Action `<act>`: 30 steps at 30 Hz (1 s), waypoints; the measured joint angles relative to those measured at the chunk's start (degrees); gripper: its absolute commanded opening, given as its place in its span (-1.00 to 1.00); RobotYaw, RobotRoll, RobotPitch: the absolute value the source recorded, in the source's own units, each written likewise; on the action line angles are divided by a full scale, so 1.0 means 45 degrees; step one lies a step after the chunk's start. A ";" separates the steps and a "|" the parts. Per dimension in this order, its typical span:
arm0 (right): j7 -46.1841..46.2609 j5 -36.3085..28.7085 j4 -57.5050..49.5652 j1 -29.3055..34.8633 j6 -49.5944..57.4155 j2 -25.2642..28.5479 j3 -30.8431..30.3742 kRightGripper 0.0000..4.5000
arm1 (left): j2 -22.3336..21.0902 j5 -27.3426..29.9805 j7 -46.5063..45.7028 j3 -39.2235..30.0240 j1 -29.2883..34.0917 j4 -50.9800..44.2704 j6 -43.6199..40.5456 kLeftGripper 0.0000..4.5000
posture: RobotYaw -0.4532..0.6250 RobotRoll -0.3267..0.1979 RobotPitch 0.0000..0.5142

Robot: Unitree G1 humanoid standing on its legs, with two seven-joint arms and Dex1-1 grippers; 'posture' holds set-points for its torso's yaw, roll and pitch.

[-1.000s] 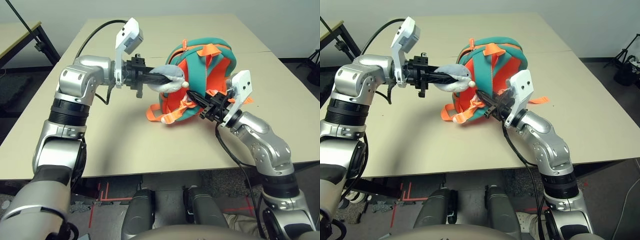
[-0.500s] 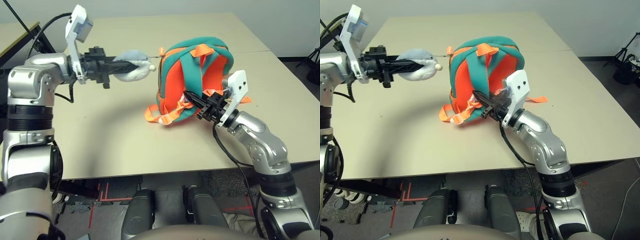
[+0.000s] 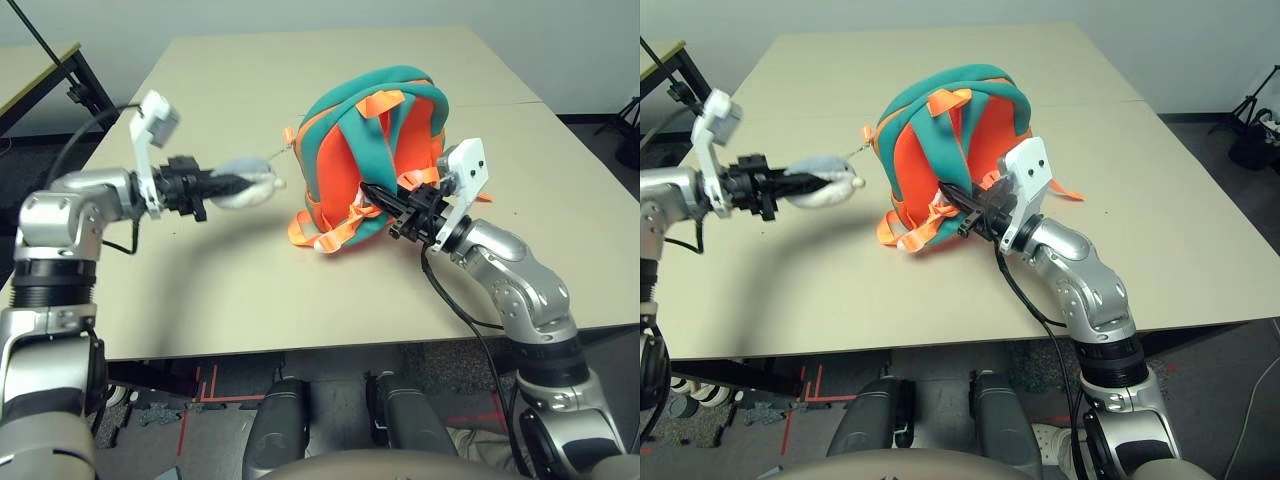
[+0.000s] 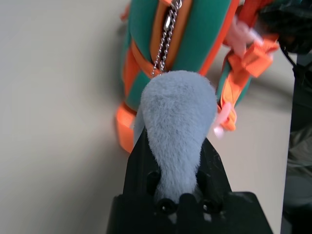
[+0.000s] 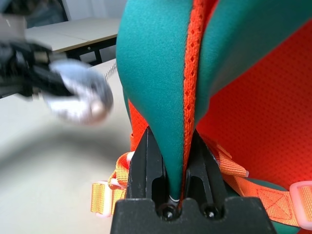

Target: Put the pencil case into the backpack and zip it.

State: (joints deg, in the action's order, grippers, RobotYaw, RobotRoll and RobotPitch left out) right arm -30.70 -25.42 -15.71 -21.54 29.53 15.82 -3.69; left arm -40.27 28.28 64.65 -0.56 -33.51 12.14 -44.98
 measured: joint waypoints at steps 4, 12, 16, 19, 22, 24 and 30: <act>0.0058 0.0094 0.0016 0.0001 -0.0007 0.0001 0.0085 -0.96 | 0.0454 -0.0160 -0.0171 0.0411 0.0199 0.0315 0.0027 -0.85 | 0.02 0.25 -0.65; 0.0040 0.0082 -0.0001 0.0027 0.0004 0.0015 0.0055 -0.96 | -0.0033 -0.0676 -0.0148 0.0838 0.0193 0.1005 0.0265 -0.01 | 0.00 0.25 -0.65; -0.0015 0.0064 -0.0023 0.0142 0.0058 0.0232 0.0069 -0.96 | -0.1385 -0.1279 -0.0188 0.0867 0.0091 0.1030 0.0213 0.67 | 0.02 0.25 -0.65; -0.0318 0.0056 -0.0064 0.0158 0.0169 0.0830 0.0103 -0.48 | -0.2451 -0.1706 -0.0179 0.0865 0.0056 0.1031 0.0043 1.00 | 0.03 0.25 -0.66; -0.1842 -0.0470 -0.0135 0.0156 0.0715 0.2561 0.0140 0.03 | -0.3165 -0.1737 -0.0007 0.0795 -0.0130 0.1044 -0.0414 1.00 | 0.03 0.25 -0.66; -0.2912 -0.1111 -0.0189 0.0153 0.1247 0.3758 0.0605 0.39 | -0.3646 -0.1810 0.0017 0.0634 -0.0249 0.1206 -0.0460 1.00 | 0.03 0.25 -0.67; -0.6191 -0.3006 0.0393 0.0031 0.2699 0.7686 0.2472 0.98 | -0.4006 -0.2180 -0.0194 0.0228 -0.0246 0.1691 0.0272 1.00 | 0.05 0.25 -0.67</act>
State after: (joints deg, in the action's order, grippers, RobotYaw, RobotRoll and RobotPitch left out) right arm -58.56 -38.95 -13.94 -21.40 41.68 50.41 7.44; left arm -58.30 18.47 63.78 0.47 -34.61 19.75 -43.76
